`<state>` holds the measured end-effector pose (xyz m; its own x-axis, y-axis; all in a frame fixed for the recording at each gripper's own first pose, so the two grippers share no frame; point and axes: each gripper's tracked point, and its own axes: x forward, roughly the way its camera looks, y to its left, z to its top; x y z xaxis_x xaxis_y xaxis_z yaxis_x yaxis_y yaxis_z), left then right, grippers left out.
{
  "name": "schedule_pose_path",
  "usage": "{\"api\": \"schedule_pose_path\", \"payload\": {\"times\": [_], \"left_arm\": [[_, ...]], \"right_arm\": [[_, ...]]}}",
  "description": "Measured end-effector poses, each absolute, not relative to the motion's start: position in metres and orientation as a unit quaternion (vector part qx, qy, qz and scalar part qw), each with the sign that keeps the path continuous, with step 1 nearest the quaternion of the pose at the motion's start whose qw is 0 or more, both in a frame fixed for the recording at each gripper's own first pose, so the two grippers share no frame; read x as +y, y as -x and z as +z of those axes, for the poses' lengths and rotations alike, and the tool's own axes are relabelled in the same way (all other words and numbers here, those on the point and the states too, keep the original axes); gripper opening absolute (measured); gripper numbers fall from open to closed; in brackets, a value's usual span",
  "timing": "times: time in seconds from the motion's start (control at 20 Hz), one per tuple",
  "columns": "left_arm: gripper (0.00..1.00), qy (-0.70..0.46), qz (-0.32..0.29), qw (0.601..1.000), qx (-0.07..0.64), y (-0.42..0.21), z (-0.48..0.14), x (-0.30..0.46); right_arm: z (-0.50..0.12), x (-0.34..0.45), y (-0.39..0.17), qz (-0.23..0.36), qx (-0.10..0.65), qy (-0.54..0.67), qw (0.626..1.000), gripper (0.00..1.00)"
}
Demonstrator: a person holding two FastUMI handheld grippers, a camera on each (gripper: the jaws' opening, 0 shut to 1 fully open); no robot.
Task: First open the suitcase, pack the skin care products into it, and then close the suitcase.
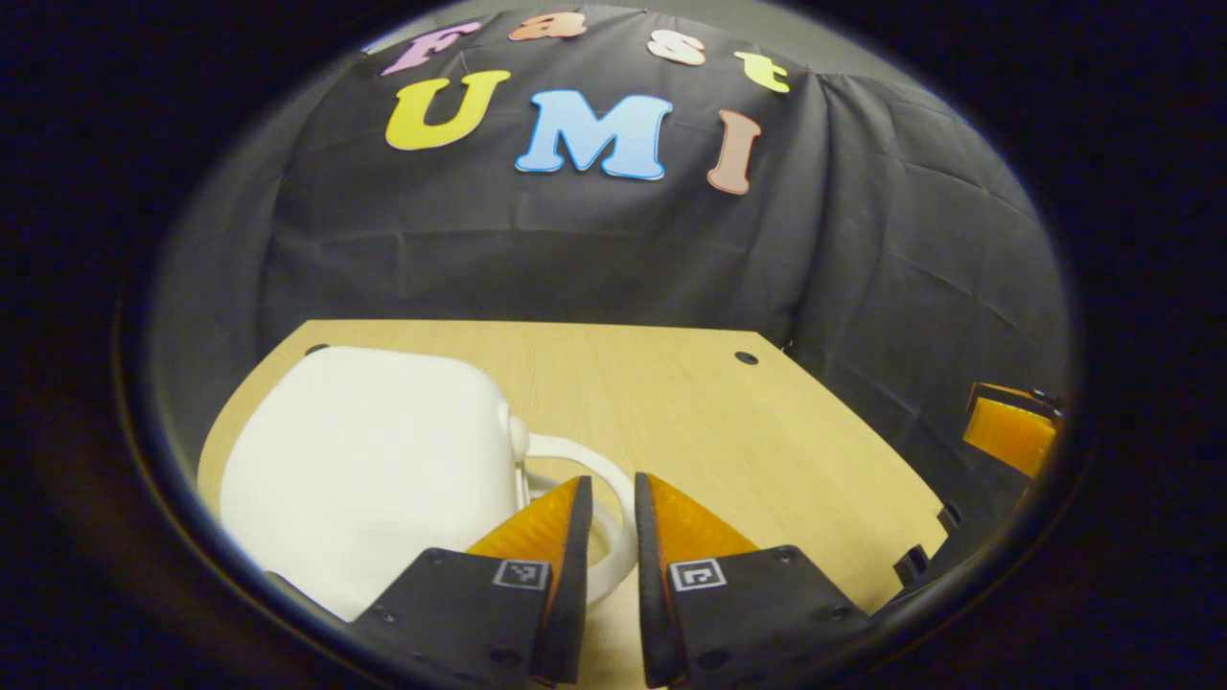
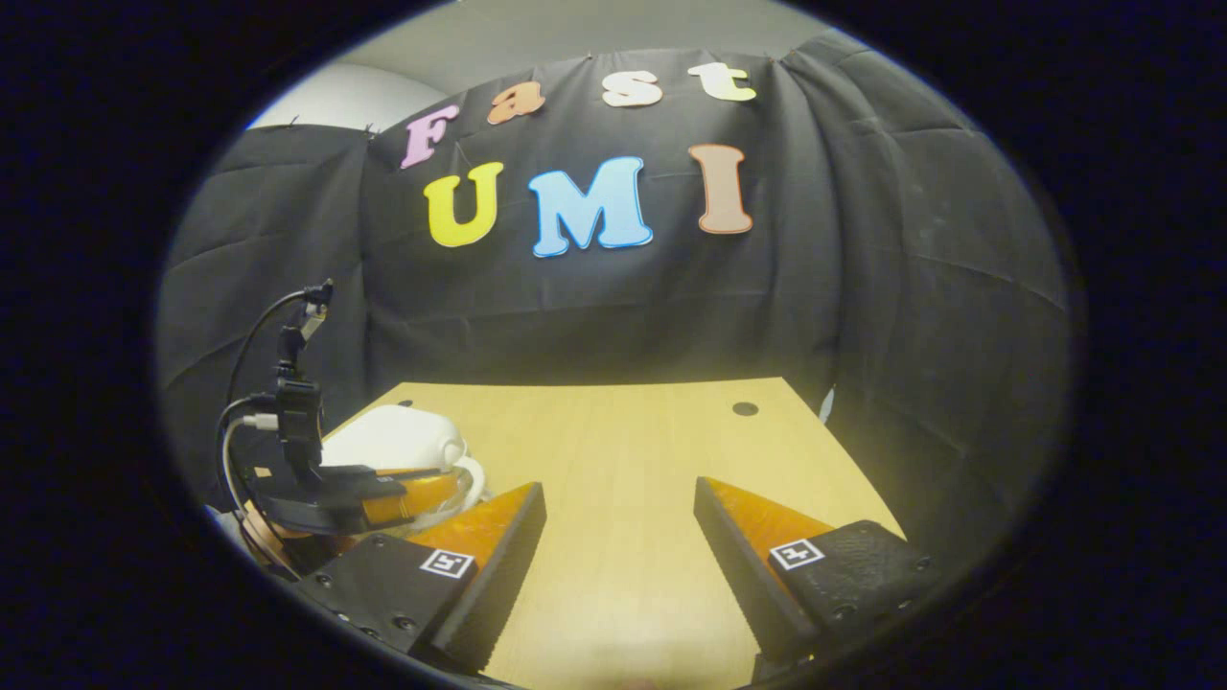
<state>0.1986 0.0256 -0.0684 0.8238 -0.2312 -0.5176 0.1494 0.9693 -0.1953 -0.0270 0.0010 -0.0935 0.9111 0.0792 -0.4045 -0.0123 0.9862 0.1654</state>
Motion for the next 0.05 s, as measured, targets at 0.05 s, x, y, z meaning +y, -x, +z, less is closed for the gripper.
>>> {"api": "schedule_pose_path", "payload": {"times": [0.05], "left_arm": [[0.42,0.078,-0.101,0.951,0.280,-0.1964,-0.0669,0.0299]], "right_arm": [[-0.0901,0.0010,0.0274,0.018,0.208,-0.078,0.975,0.95]]}}
